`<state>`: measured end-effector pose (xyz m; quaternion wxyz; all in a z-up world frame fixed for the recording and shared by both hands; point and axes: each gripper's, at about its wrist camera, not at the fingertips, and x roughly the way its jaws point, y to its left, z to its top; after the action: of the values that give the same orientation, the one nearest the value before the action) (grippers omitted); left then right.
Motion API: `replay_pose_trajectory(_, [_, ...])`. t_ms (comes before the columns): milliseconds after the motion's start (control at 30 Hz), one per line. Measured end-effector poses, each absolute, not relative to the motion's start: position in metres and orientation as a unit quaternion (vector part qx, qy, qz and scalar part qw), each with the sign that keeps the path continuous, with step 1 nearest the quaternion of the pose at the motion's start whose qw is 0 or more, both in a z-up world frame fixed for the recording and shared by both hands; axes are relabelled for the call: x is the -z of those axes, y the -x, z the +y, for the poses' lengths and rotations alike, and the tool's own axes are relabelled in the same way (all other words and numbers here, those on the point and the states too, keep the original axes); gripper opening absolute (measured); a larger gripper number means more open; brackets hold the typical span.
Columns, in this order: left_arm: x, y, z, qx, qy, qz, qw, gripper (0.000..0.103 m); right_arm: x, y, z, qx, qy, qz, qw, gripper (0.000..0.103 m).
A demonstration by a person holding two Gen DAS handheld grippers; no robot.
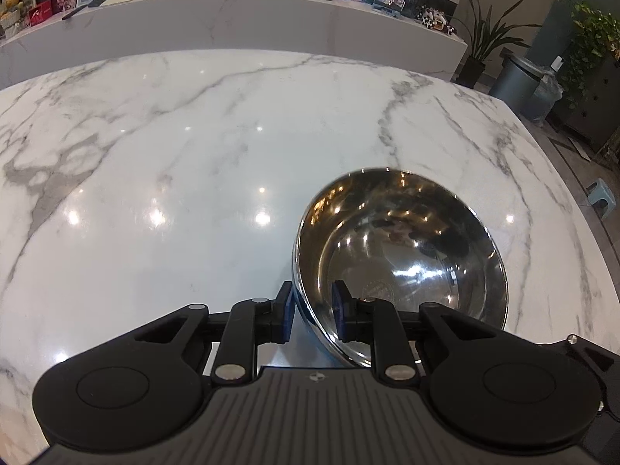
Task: Clean bowl
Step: 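Wipe the cloth around the bowl's blue exterior with the right gripper while the left gripper turns the bowl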
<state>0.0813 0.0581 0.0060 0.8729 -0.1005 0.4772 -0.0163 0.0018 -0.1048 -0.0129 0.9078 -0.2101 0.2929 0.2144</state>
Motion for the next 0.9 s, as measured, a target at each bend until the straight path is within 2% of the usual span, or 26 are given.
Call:
replay_pose_trajectory(133, [-0.003, -0.075, 0.059, 0.011, 0.113, 0.481, 0.869, 0.039, 0.016, -0.003, -0.105, -0.211, 0.212, 0.3, 0.906, 0.014])
replay_pose_trajectory(367, [-0.004, -0.068, 0.055, 0.035, 0.147, 0.484, 0.862, 0.044, 0.019, -0.006, -0.104, -0.209, 0.213, 0.302, 0.905, 0.014])
replay_pose_trajectory(467, [-0.004, -0.071, 0.052, 0.037, 0.138, 0.486, 0.862, 0.04, 0.017, -0.006, -0.105, -0.205, 0.212, 0.299, 0.908, 0.014])
replay_pose_trajectory(600, [-0.005, -0.075, 0.053, 0.033, 0.121, 0.487, 0.865, 0.026, 0.013, -0.006, -0.108, -0.192, 0.207, 0.287, 0.915, 0.014])
replay_pose_trajectory(733, [-0.007, -0.079, 0.055, 0.033, 0.106, 0.485, 0.867, 0.018, 0.006, -0.005, -0.113, -0.175, 0.198, 0.264, 0.928, 0.014])
replay_pose_trajectory(900, [-0.008, -0.078, 0.053, 0.034, 0.077, 0.475, 0.876, 0.014, 0.0, -0.003, -0.118, -0.167, 0.188, 0.238, 0.938, 0.014])
